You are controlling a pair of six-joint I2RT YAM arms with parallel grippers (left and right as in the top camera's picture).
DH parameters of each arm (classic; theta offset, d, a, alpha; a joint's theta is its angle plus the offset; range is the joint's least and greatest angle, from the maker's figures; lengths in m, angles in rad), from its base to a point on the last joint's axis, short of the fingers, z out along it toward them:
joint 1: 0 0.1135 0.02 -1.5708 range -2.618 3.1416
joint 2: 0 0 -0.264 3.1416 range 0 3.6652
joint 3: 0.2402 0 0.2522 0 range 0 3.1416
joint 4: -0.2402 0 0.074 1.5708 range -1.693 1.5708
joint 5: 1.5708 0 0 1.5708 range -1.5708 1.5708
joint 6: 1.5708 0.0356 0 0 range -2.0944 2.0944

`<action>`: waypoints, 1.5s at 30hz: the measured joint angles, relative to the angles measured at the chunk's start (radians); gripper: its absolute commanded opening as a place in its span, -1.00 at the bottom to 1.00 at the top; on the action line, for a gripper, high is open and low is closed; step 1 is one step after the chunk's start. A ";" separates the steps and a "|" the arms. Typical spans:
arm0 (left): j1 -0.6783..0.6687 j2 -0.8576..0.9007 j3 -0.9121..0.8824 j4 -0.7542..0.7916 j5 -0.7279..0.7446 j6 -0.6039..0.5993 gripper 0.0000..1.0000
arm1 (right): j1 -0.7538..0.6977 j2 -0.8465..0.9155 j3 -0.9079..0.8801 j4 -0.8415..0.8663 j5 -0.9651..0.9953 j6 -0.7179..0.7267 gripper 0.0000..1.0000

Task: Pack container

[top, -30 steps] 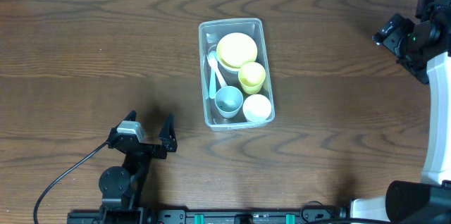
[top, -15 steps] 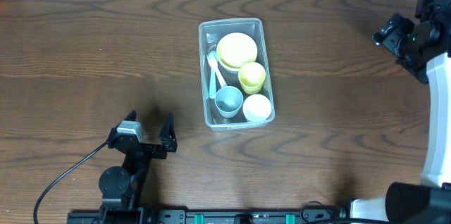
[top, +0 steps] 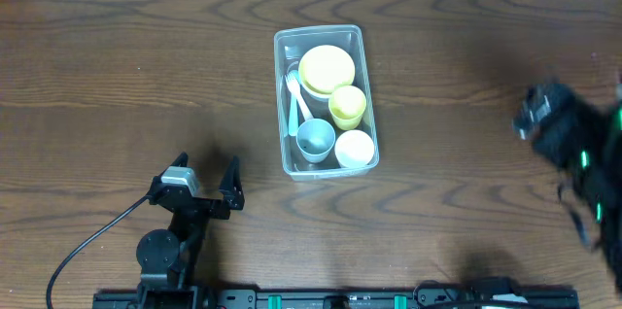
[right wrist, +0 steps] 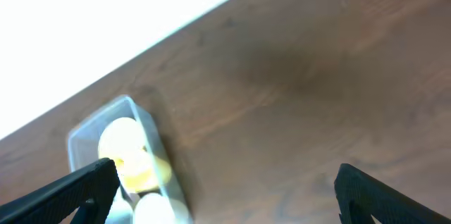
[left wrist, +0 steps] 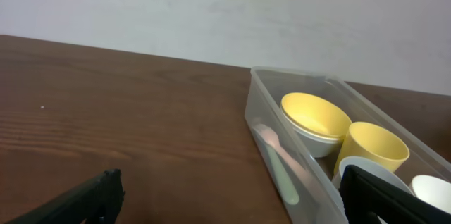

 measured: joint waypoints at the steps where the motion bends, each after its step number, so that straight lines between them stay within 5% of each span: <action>1: 0.000 0.000 0.001 -0.001 0.001 0.000 0.96 | 0.000 -0.049 -0.056 0.016 0.006 0.000 0.98; 8: 0.000 0.000 0.002 -0.004 0.001 0.000 0.96 | 0.002 -0.370 -0.515 0.349 0.054 -0.074 0.99; 16: 0.000 0.000 0.003 -0.004 0.001 0.000 0.96 | -0.001 -0.646 -0.941 0.929 -0.044 -0.340 0.99; 21: 0.000 0.000 0.003 -0.004 0.001 0.000 0.96 | -0.015 -0.769 -1.160 1.132 -0.122 -0.439 0.99; 29: 0.000 0.000 0.003 -0.004 0.001 0.000 0.96 | -0.018 -0.882 -1.392 1.220 -0.190 -0.475 0.98; 45: 0.000 0.000 0.003 -0.004 0.001 0.000 0.96 | -0.018 -0.940 -1.559 1.213 -0.241 -0.487 0.99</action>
